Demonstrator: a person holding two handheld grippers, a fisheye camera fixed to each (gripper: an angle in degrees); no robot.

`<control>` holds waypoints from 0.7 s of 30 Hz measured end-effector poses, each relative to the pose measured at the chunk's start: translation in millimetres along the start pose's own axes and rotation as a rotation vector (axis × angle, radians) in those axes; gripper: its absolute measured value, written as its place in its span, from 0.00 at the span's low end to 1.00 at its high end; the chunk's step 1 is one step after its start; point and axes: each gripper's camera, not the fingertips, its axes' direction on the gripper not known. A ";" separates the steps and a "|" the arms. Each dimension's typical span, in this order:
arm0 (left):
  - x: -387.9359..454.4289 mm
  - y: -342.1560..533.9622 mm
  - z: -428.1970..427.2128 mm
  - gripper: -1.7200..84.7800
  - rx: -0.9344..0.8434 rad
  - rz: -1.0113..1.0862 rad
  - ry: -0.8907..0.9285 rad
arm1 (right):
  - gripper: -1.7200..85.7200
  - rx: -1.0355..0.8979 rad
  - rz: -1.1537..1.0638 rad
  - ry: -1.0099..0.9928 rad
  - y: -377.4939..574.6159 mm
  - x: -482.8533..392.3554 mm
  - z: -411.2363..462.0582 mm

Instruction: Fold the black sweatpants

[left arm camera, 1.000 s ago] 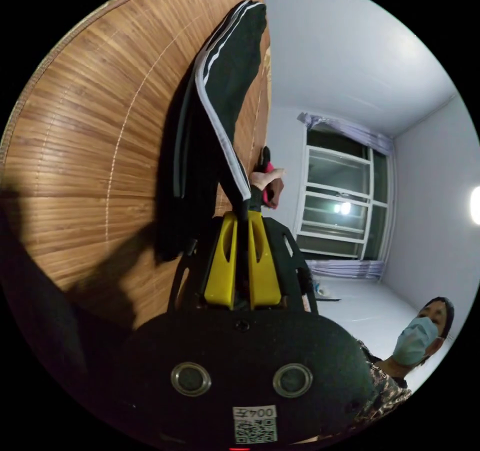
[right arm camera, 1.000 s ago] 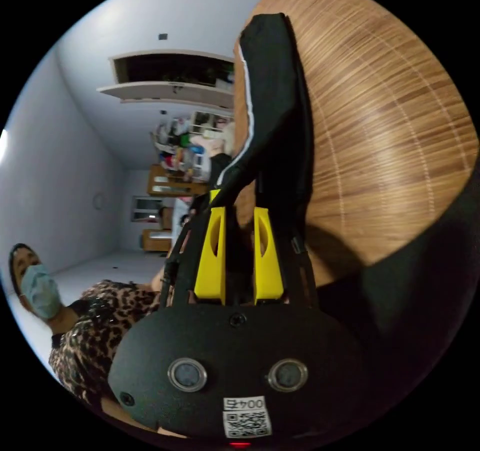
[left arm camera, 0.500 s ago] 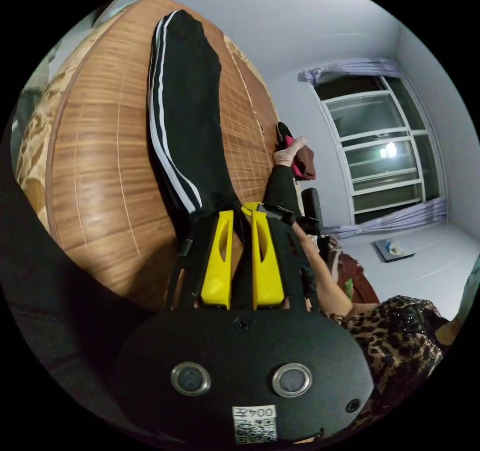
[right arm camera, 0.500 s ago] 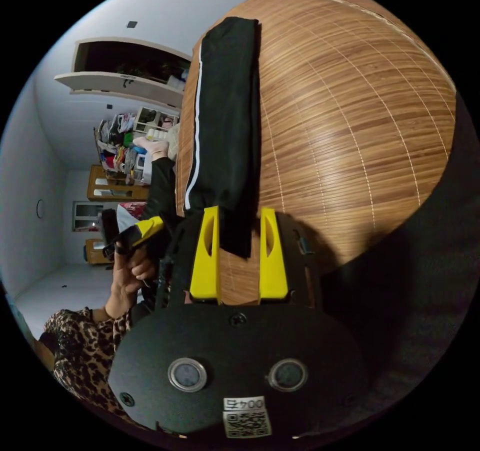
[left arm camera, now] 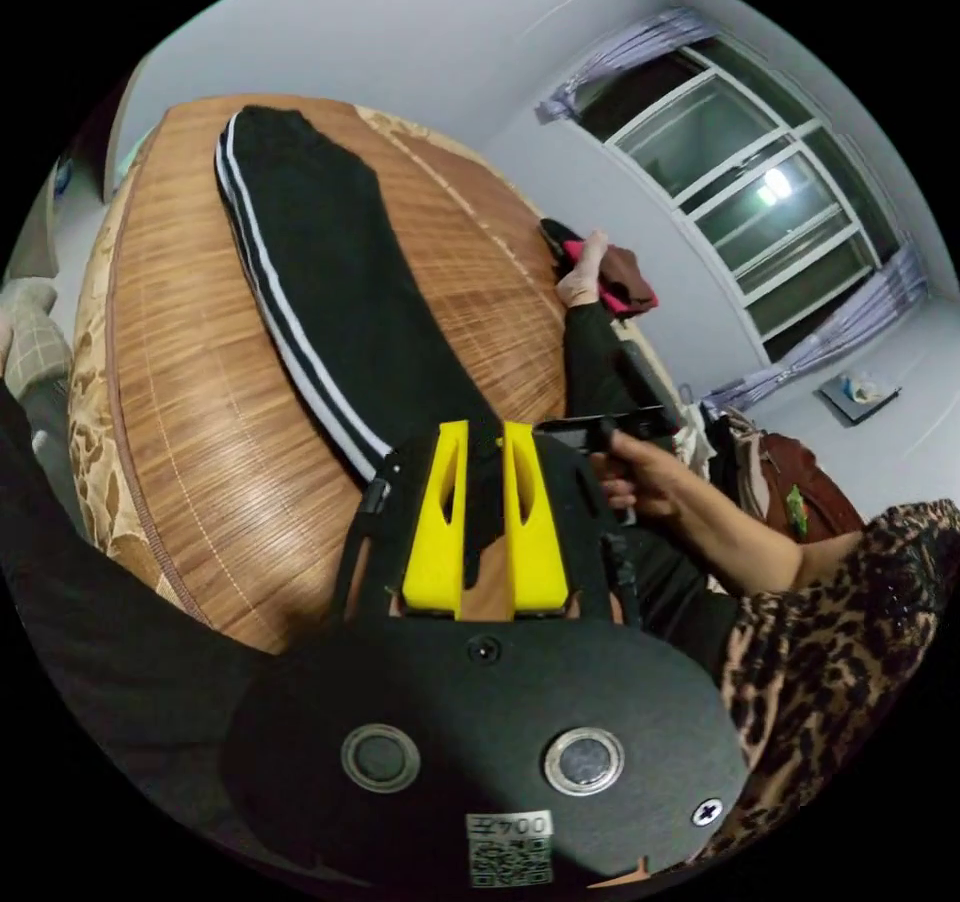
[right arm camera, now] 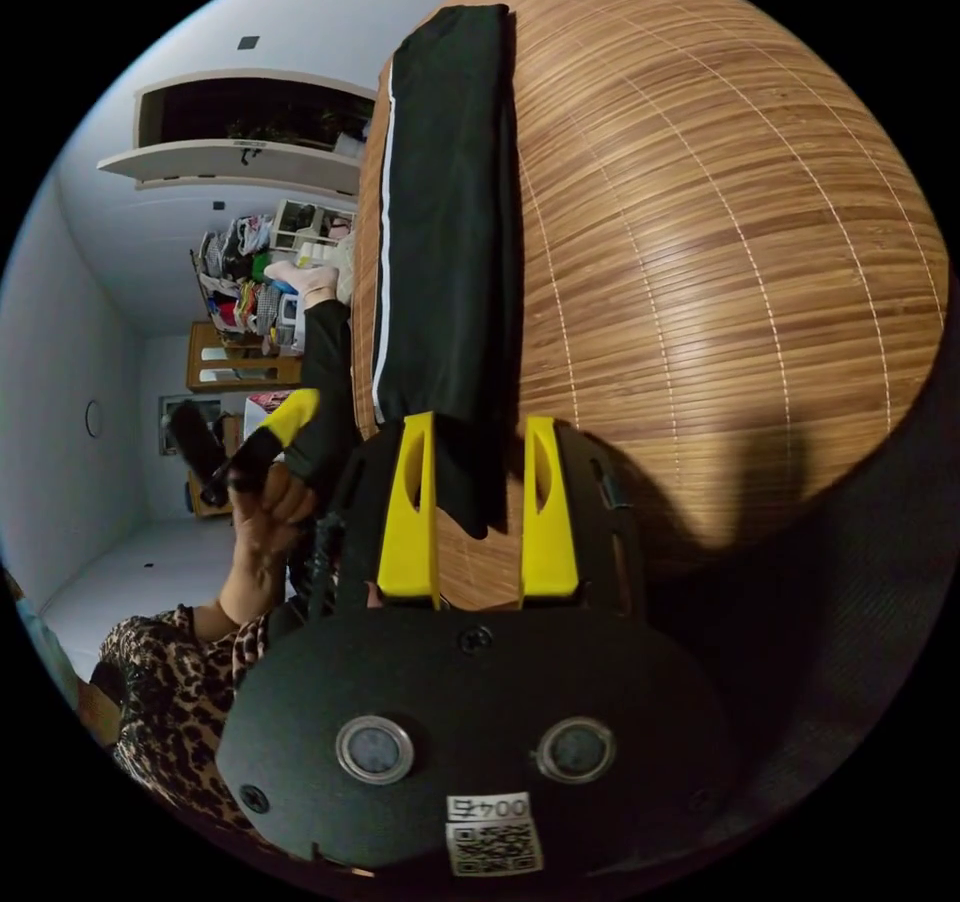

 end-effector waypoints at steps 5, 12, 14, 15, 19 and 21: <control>-2.9 -29.1 65.5 0.11 -0.135 0.052 -0.196 | 0.16 -0.011 0.014 -0.050 -12.0 15.0 1.8; -1.1 -35.7 81.2 0.10 -0.115 0.015 -0.169 | 0.12 -0.102 -0.022 -0.060 -36.9 17.3 23.3; 6.2 -37.2 83.2 0.10 -0.139 0.020 -0.170 | 0.10 -0.140 -0.020 -0.065 -39.3 18.6 27.3; 9.1 -37.1 84.1 0.10 -0.153 0.022 -0.170 | 0.10 -0.154 -0.019 -0.060 -38.3 18.2 28.0; 37.4 -27.3 93.1 0.12 -0.259 0.091 -0.174 | 0.10 -0.276 -0.037 0.046 -26.3 7.6 34.2; 44.5 -26.6 93.8 0.13 -0.292 0.095 -0.132 | 0.11 -0.325 -0.043 0.084 -21.1 3.9 38.0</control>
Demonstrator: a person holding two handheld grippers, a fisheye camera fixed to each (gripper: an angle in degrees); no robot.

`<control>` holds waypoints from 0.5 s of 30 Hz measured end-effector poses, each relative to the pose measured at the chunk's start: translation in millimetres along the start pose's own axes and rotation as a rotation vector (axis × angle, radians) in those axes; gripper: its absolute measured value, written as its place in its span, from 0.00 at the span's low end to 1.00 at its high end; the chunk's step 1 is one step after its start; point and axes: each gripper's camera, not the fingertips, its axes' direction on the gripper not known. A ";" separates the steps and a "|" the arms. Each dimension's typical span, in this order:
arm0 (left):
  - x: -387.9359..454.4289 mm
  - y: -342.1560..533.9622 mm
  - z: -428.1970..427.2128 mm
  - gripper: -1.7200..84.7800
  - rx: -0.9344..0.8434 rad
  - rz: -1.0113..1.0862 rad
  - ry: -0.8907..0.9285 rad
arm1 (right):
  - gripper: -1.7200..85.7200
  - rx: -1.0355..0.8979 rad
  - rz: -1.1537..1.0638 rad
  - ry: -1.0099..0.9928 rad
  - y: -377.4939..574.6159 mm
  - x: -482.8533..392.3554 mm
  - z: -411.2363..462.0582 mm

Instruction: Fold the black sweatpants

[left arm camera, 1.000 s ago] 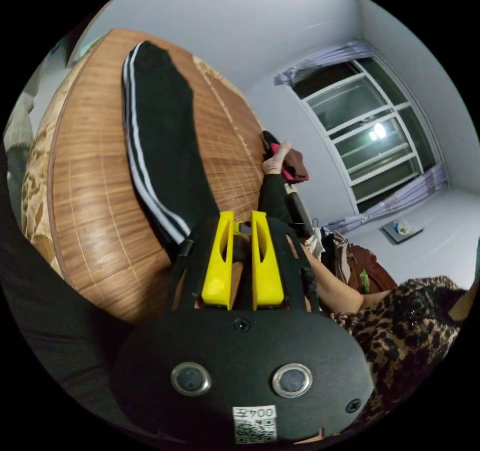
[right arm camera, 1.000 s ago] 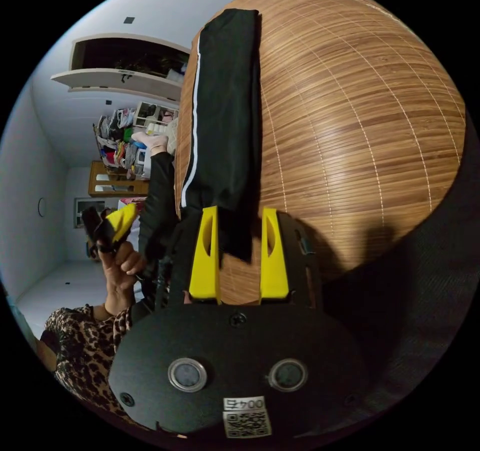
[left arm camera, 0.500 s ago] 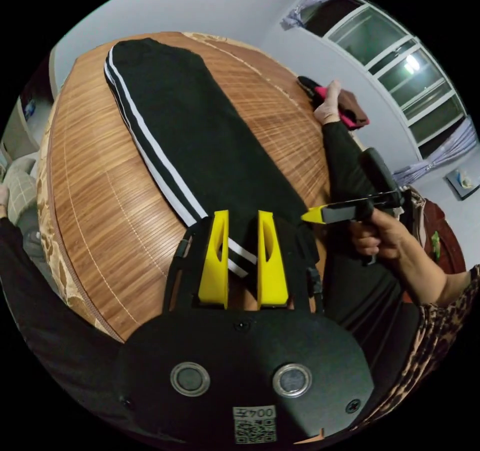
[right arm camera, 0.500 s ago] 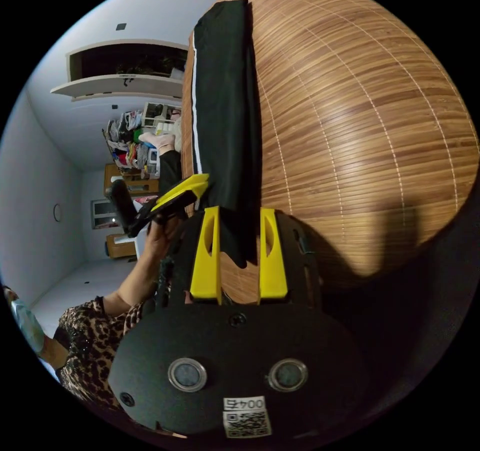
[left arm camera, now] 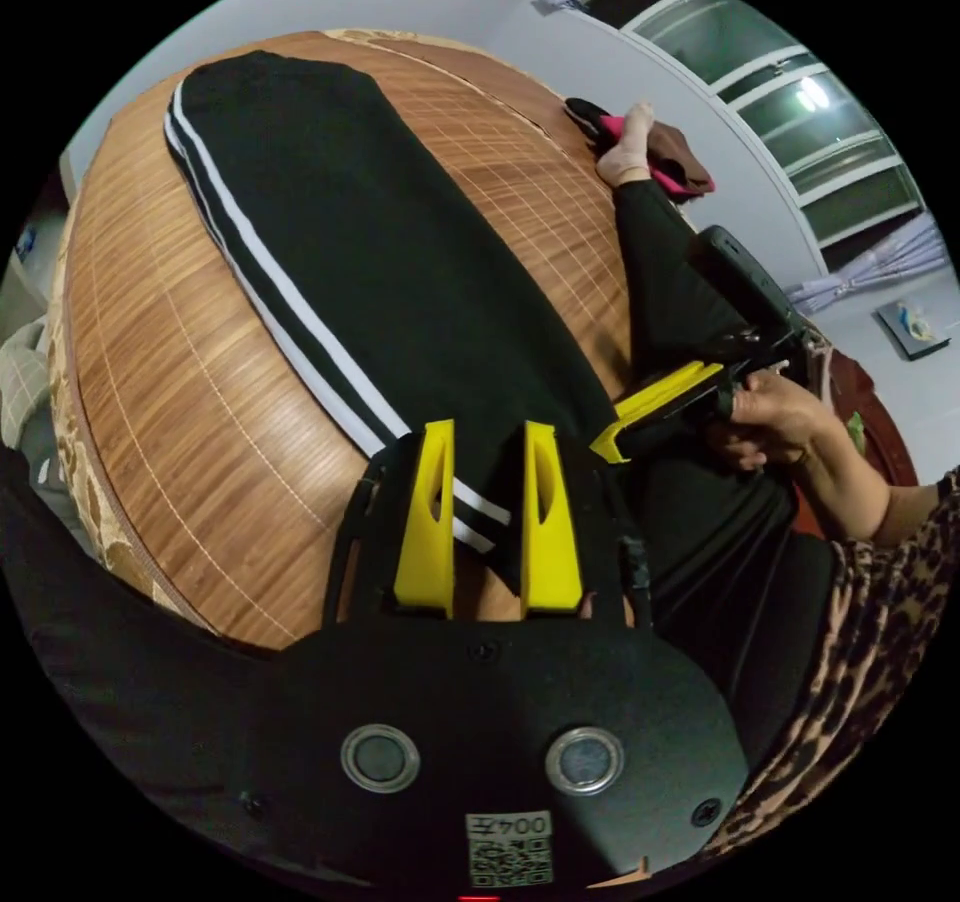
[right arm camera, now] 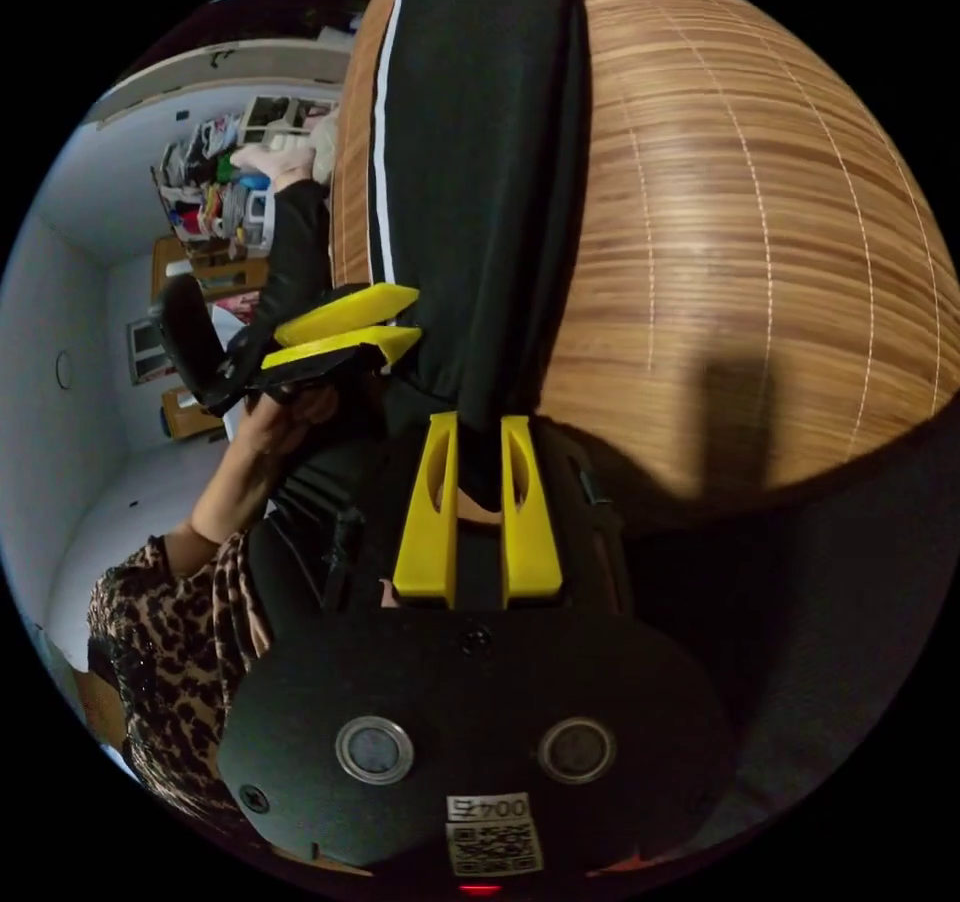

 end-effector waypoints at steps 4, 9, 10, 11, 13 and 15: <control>13.8 -2.7 -30.9 0.15 0.087 0.029 0.086 | 0.13 -0.025 -0.061 0.007 12.0 -9.3 -10.1; 15.9 -30.1 -68.8 0.19 0.325 0.119 -0.125 | 0.14 0.267 -0.146 0.032 31.4 -8.7 -57.4; 9.9 -44.8 -69.9 0.20 0.356 0.118 -0.147 | 0.15 0.363 -0.155 0.035 34.3 -3.7 -68.7; 2.0 -62.0 -67.3 0.20 0.363 0.103 -0.156 | 0.15 0.437 -0.163 0.037 34.7 2.0 -77.5; -8.8 -87.9 -59.6 0.21 0.367 0.086 -0.158 | 0.15 0.509 -0.175 0.001 30.9 12.7 -87.0; -15.4 -113.0 -49.1 0.22 0.369 0.091 -0.184 | 0.13 0.511 -0.147 -0.070 19.6 28.0 -93.9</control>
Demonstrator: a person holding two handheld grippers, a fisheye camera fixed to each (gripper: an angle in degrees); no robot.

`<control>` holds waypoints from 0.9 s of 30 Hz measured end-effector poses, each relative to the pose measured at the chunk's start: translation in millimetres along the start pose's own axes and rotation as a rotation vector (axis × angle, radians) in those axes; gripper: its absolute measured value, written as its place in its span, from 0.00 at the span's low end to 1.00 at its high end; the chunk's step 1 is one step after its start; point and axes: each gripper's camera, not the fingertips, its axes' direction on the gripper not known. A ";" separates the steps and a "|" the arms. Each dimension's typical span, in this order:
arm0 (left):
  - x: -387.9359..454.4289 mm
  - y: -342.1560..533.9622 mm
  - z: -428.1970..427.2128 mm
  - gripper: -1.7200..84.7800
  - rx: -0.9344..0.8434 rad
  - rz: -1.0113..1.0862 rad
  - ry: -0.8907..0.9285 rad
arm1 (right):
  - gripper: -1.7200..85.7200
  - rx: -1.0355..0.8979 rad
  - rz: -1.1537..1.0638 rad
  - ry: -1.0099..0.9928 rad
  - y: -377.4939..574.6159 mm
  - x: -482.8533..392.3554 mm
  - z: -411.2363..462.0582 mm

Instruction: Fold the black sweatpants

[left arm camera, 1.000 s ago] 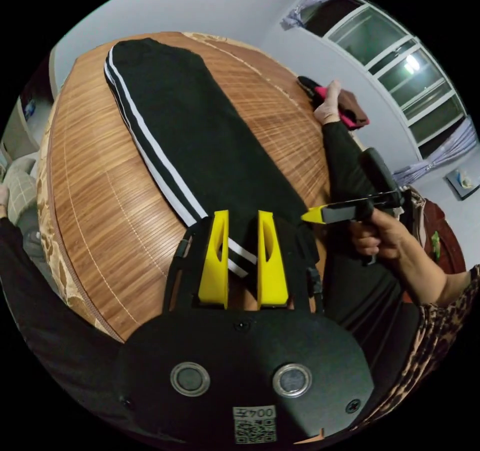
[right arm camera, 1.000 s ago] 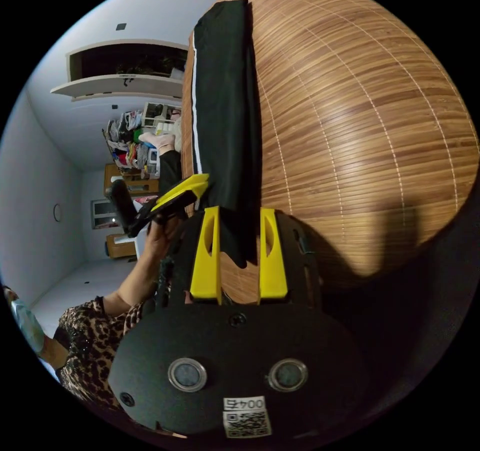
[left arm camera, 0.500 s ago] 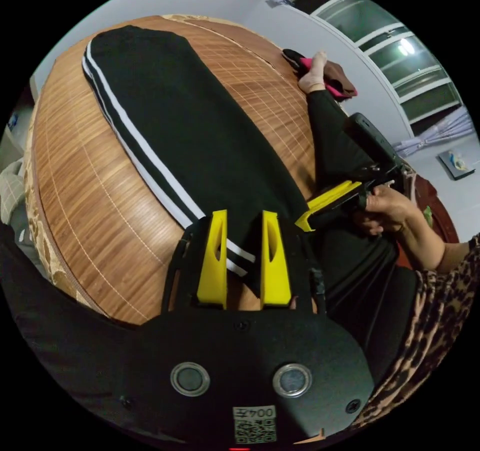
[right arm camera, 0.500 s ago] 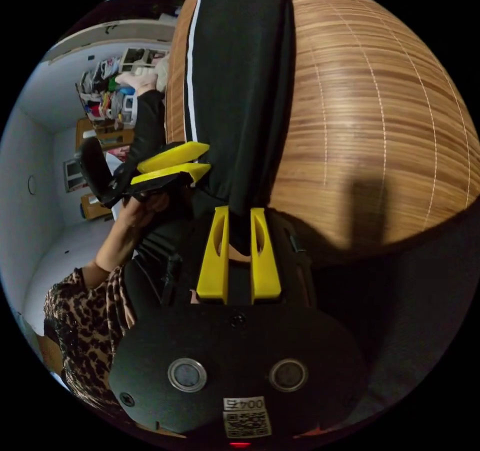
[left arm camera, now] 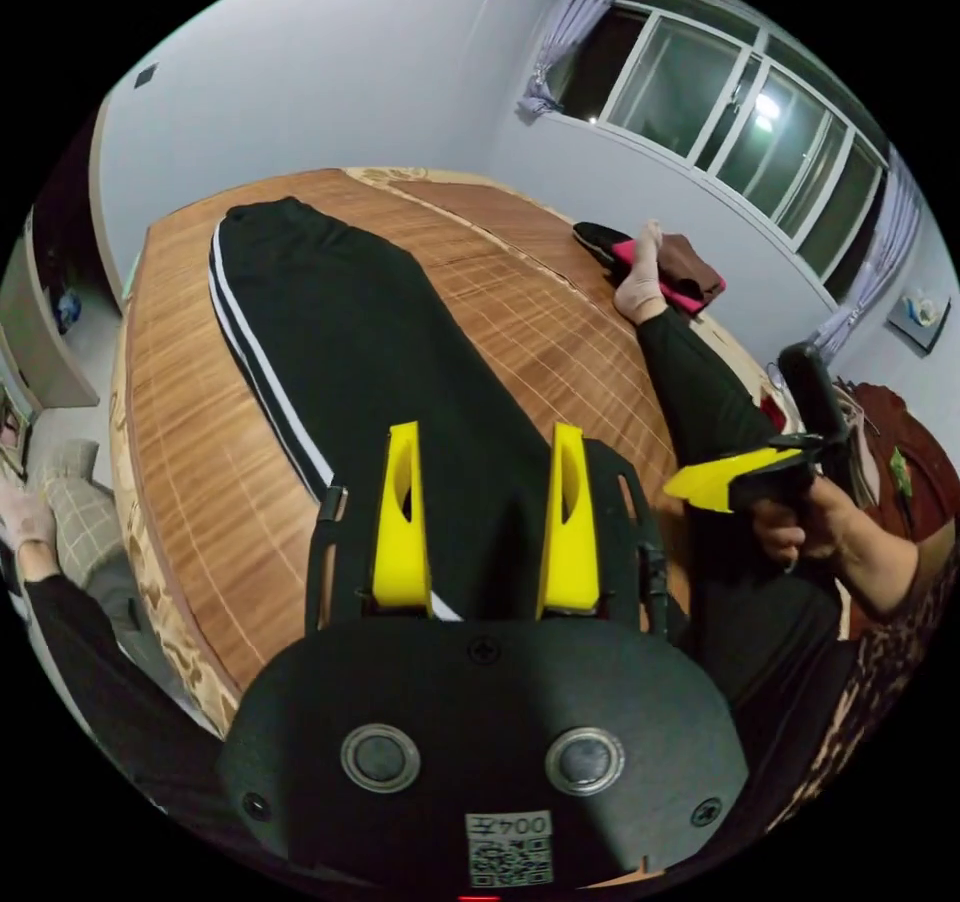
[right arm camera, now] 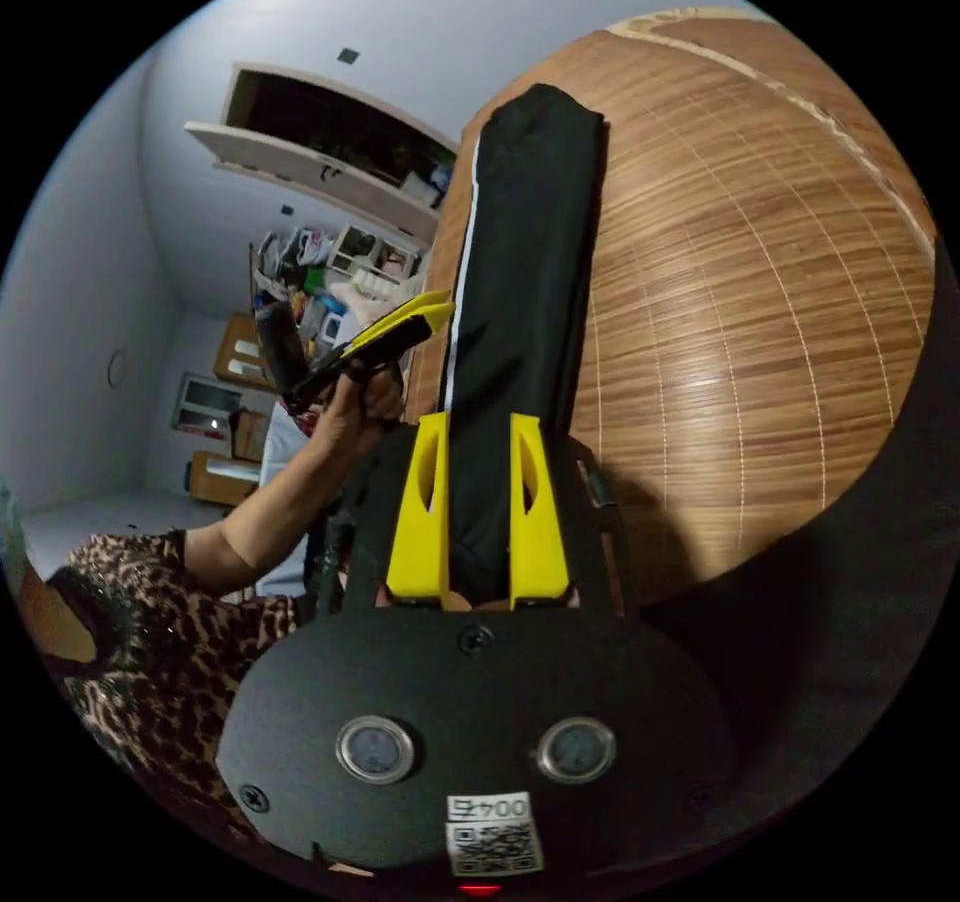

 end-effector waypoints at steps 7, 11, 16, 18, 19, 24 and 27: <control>-21.6 -34.6 79.4 0.22 -0.130 0.022 -0.131 | 0.15 0.171 0.157 -0.304 -66.6 87.8 -16.4; -18.6 -37.8 86.8 0.19 -0.111 0.022 -0.221 | 0.16 0.248 0.193 -0.408 -136.1 133.6 -22.5; -20.5 -41.4 94.2 0.19 -0.095 0.032 -0.239 | 0.18 0.265 0.234 -0.422 -225.5 178.4 -8.1; -25.6 -42.8 94.9 0.19 -0.085 0.022 -0.220 | 0.18 0.255 0.247 -0.407 -253.3 190.4 2.3; -27.3 -43.8 95.9 0.19 -0.081 0.021 -0.219 | 0.18 0.260 0.252 -0.404 -268.5 197.9 8.1; -32.5 -49.3 101.4 0.18 -0.075 0.023 -0.220 | 0.19 0.284 0.294 -0.423 -308.3 225.9 24.7; -37.9 -52.8 103.4 0.18 -0.070 0.014 -0.213 | 0.19 0.282 0.295 -0.417 -324.6 234.6 29.7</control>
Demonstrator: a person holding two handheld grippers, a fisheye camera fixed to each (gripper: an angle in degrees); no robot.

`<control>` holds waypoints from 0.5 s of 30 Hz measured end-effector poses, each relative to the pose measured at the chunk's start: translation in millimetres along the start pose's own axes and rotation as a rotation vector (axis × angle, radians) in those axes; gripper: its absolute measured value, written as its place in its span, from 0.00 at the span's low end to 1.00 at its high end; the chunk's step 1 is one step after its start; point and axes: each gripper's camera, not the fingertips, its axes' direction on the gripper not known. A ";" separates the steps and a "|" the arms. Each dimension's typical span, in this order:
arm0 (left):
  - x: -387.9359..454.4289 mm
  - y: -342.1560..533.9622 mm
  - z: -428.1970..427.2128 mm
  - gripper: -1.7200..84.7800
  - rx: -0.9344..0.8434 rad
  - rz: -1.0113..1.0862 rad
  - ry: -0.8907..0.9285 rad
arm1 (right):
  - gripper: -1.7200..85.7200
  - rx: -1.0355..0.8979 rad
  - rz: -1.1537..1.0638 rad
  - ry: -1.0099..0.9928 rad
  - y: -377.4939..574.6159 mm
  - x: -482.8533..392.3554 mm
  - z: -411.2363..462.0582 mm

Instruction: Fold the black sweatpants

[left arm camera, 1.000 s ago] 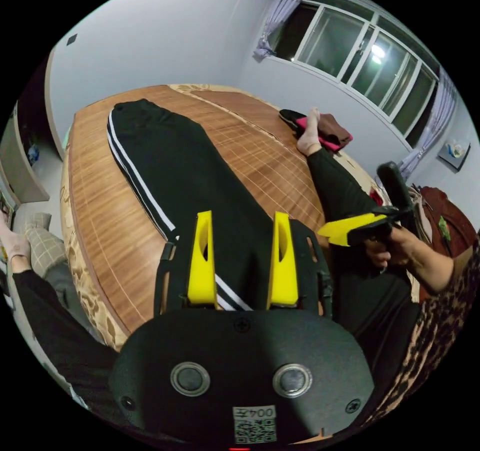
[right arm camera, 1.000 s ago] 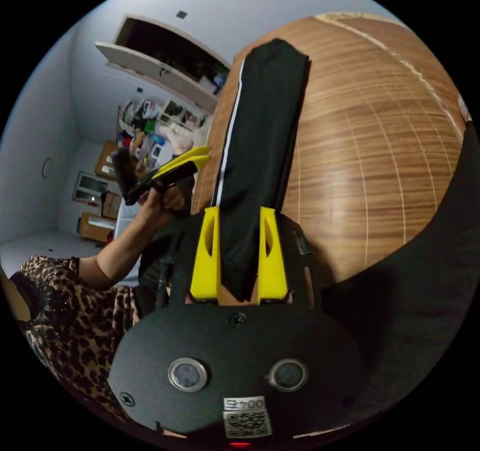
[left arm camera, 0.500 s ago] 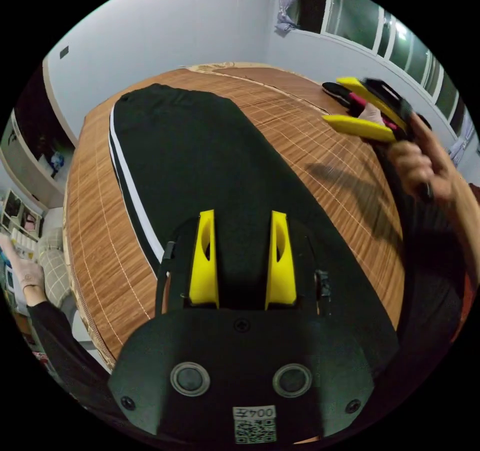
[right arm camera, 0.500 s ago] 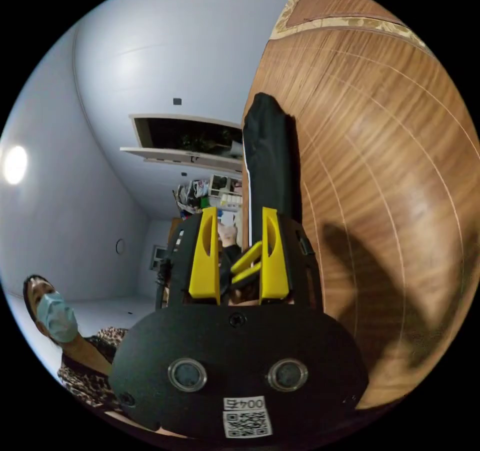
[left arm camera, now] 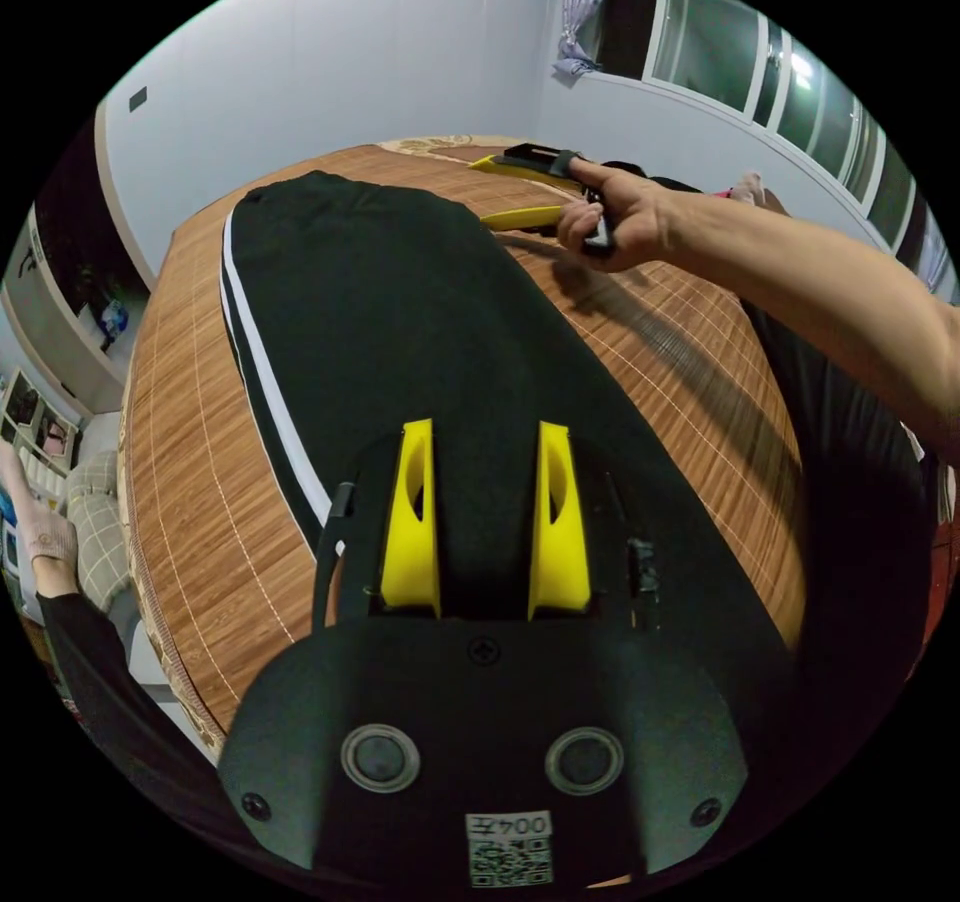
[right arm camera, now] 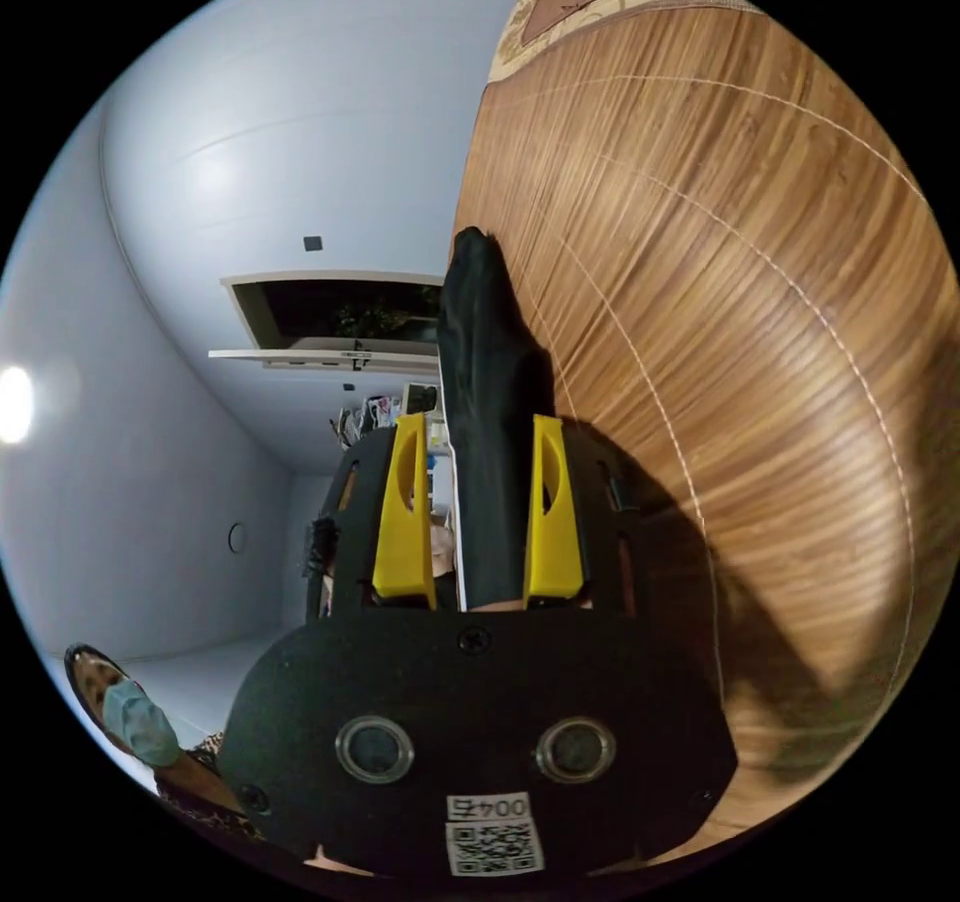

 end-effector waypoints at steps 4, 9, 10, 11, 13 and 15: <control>-5.3 -5.1 4.2 0.18 0.003 -0.003 0.002 | 0.18 -0.020 -0.003 0.013 -13.1 6.0 7.0; -11.7 -10.7 9.0 0.18 0.007 -0.011 0.000 | 0.18 -0.028 -0.182 -0.020 1.0 -30.3 17.3; -13.0 -12.1 10.1 0.18 0.007 -0.011 0.000 | 0.18 -0.062 -0.229 0.022 8.3 -39.0 28.8; -14.4 -13.6 11.2 0.18 0.007 -0.011 0.000 | 0.18 -0.089 -0.260 0.075 15.8 -44.8 40.2; -16.6 -15.7 12.7 0.18 0.007 -0.012 0.000 | 0.18 -0.100 -0.299 0.151 26.8 -51.2 51.8; -18.5 -17.7 14.3 0.18 0.007 -0.012 -0.001 | 0.18 -0.079 -0.337 0.227 36.7 -56.6 55.9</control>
